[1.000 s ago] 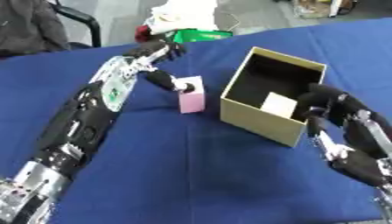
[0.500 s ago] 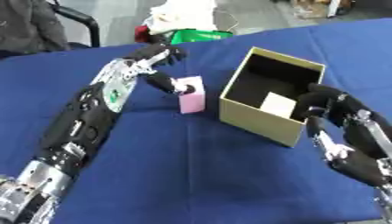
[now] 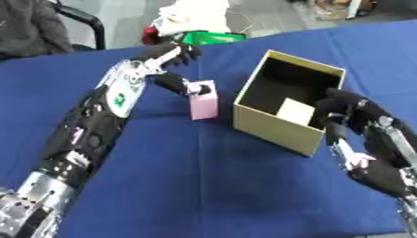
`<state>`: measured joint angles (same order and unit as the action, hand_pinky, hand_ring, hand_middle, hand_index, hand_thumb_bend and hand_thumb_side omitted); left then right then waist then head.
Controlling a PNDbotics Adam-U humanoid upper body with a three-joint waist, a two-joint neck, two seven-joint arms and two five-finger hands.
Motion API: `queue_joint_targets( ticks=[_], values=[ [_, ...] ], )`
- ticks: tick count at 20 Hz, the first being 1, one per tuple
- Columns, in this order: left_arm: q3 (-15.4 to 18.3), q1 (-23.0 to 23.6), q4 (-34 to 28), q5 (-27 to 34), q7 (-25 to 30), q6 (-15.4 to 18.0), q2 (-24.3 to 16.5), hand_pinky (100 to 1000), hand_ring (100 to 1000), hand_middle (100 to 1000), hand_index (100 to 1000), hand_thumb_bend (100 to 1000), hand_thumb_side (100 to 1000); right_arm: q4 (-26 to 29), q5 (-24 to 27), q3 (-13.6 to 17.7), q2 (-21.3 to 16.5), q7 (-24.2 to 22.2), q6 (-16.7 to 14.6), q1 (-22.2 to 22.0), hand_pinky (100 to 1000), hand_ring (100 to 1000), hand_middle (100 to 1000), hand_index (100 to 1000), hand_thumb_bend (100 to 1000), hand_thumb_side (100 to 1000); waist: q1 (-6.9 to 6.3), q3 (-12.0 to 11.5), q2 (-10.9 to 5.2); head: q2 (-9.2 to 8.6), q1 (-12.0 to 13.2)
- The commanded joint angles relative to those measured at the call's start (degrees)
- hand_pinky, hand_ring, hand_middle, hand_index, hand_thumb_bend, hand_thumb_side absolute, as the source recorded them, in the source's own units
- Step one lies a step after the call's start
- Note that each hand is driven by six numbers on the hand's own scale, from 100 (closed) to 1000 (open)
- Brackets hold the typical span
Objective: Pick up objects on the table and place them in the box.
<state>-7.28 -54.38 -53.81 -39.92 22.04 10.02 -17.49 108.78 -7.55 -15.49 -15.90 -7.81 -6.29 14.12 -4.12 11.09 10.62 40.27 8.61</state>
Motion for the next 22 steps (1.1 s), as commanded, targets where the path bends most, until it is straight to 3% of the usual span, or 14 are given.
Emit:
queue_joint_targets(
  ticks=[1,8,14,18,22],
  values=[
    [-0.25,-0.88,-0.67,-0.67,2.09,0.84,-1.57,771,764,764,888,633,461,0.99,-0.13,0.47,-0.43,-0.13,-0.07,0.59,735,801,744,908,100,421,0.40,-0.03,-0.95,-0.46,-0.14],
    [-0.83,-0.80,0.97,-3.50,4.93,2.82,-1.25,772,758,757,884,635,441,0.95,-0.19,0.56,-0.35,-0.07,-0.07,0.55,734,800,744,908,100,421,0.43,0.04,-0.84,-0.42,-0.17],
    [-0.86,-0.70,2.08,-5.22,4.40,3.00,-0.87,751,720,708,851,535,383,0.83,-0.21,0.59,-0.26,-0.06,-0.09,0.53,734,800,744,908,100,422,0.33,0.04,-0.82,-0.35,-0.22],
    [-0.73,-0.57,2.42,-4.78,1.66,2.50,-0.53,710,640,610,778,426,329,0.78,-0.20,0.61,-0.23,-0.05,-0.09,0.51,734,800,744,908,100,421,0.29,-0.01,-0.86,-0.37,-0.25],
    [-0.61,-0.59,1.74,-3.03,-1.65,2.50,-0.42,687,599,560,739,382,310,0.77,-0.16,0.66,-0.22,0.00,-0.09,0.50,734,800,744,908,100,419,0.26,0.00,-0.97,-0.32,-0.29]
  ],
)
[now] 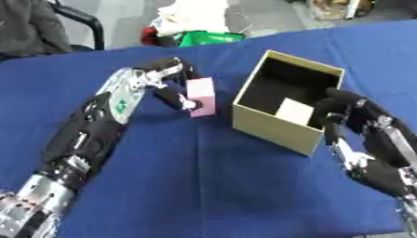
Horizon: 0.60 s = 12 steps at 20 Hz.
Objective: Pick up objects on the table and place them in the box.
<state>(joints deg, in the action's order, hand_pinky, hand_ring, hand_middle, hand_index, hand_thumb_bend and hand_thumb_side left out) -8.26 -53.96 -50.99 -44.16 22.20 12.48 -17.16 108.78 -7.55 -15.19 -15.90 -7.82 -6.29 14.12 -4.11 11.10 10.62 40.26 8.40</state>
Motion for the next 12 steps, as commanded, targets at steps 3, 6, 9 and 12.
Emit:
queue_joint_targets(
  ticks=[3,6,9,12],
  values=[
    [0.30,-1.50,-3.08,3.18,-3.06,0.09,-1.00,691,596,554,736,372,310,0.71,-0.13,0.34,-0.23,-0.03,-0.08,0.42,734,800,743,907,100,413,0.18,-0.12,-1.09,-0.23,-0.09],
    [-0.22,-2.92,-6.33,4.74,-3.84,0.01,-0.72,688,599,551,734,362,307,0.60,-0.10,0.25,-0.24,-0.13,-0.08,0.37,734,800,744,907,100,420,0.05,-0.20,-1.27,-0.03,-0.02],
    [-1.65,-4.76,-8.95,5.10,-3.80,0.10,0.28,694,606,558,739,371,311,0.55,-0.02,0.08,-0.25,-0.35,-0.13,0.44,734,800,744,907,100,421,-0.10,-0.05,-1.34,0.04,0.10],
    [-3.24,-6.81,-10.48,4.37,-3.14,0.72,2.14,701,615,565,742,382,313,0.44,0.02,-0.12,-0.25,-0.56,-0.13,0.55,734,800,743,906,100,420,-0.24,0.33,-1.33,0.05,0.52]
  ],
)
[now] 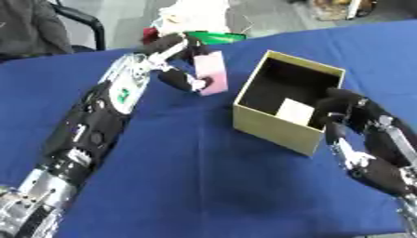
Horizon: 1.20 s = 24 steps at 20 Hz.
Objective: Pick up objects on the table and place them in the box.
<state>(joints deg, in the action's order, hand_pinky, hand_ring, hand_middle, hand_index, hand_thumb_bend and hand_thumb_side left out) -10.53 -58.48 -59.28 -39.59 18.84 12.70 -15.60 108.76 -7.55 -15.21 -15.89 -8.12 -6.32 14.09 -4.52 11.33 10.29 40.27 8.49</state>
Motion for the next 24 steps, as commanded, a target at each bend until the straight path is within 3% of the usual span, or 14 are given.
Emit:
queue_joint_targets(
  ticks=[1,9,18,24],
  values=[
    [-1.41,-2.84,-2.25,-0.65,0.42,0.72,1.35,701,616,565,743,382,313,0.43,0.05,-0.19,-0.24,-0.35,-0.11,0.63,734,800,743,906,100,420,0.12,0.24,-0.98,0.03,0.57],
    [-4.27,-4.74,-0.47,-2.45,1.75,3.40,7.25,703,625,575,750,384,331,0.29,0.42,-0.83,-0.12,-1.04,-0.16,1.29,734,801,743,906,100,421,-0.44,1.77,-0.73,-0.36,1.72],
    [-6.08,-3.93,1.11,-0.89,4.16,5.72,9.71,711,661,624,809,400,360,0.10,0.56,-1.04,-0.07,-1.44,-0.13,1.48,735,801,742,900,100,428,-0.54,1.80,-0.56,-0.64,1.96],
    [-6.38,-3.64,1.22,-0.17,6.09,6.91,9.85,736,715,721,867,501,413,0.04,0.46,-1.05,-0.08,-1.56,-0.20,1.41,735,801,742,895,100,431,-0.46,1.92,-0.45,-0.80,2.02]
  ],
)
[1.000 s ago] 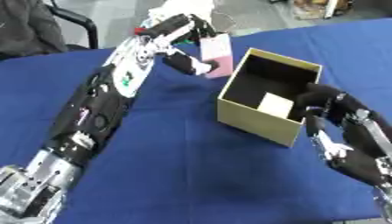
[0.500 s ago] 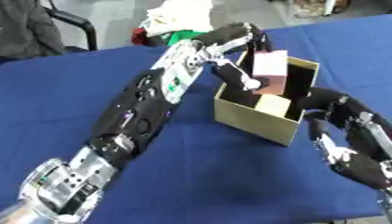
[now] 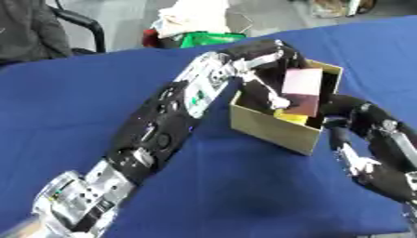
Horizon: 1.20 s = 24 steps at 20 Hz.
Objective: Pick up objects on the table and place them in the box.
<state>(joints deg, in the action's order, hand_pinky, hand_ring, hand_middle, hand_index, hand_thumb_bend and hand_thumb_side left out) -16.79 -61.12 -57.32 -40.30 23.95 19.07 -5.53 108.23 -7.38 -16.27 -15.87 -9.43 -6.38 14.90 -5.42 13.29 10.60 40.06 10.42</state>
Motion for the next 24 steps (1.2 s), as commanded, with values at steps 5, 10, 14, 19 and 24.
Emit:
queue_joint_targets(
  ticks=[5,10,14,19,24],
  values=[
    [0.35,-0.74,-2.36,1.54,2.01,0.80,-1.07,746,732,752,880,534,430,0.55,0.41,0.15,-0.09,-0.14,-0.11,0.62,735,801,742,902,100,431,0.51,-0.54,-0.94,-0.57,-0.22],
    [1.73,0.52,-9.57,6.54,-1.49,-1.43,-5.09,732,711,720,869,506,428,0.58,0.38,0.74,-0.23,0.57,0.01,0.20,735,801,742,905,100,432,0.73,-1.70,-1.33,-0.37,-1.12],
    [3.58,4.88,-20.04,13.50,-5.46,-5.15,-11.18,721,705,709,862,486,401,0.59,0.10,1.60,-0.32,1.46,0.07,-0.18,735,801,742,906,100,432,0.90,-3.28,-1.60,-0.10,-2.10],
    [7.29,16.37,-34.19,22.47,-9.34,-9.21,-17.01,707,705,704,858,449,397,0.98,-0.26,3.10,-0.53,3.07,0.20,-0.36,736,800,743,908,100,430,1.21,-5.35,-1.49,-0.15,-2.71],
    [11.25,28.78,-44.29,28.31,-14.47,-11.37,-17.99,687,701,697,853,427,404,1.36,-0.64,4.20,-0.61,4.34,0.38,-0.51,736,800,743,908,100,431,1.55,-7.11,-1.02,0.03,-2.93]
  ],
)
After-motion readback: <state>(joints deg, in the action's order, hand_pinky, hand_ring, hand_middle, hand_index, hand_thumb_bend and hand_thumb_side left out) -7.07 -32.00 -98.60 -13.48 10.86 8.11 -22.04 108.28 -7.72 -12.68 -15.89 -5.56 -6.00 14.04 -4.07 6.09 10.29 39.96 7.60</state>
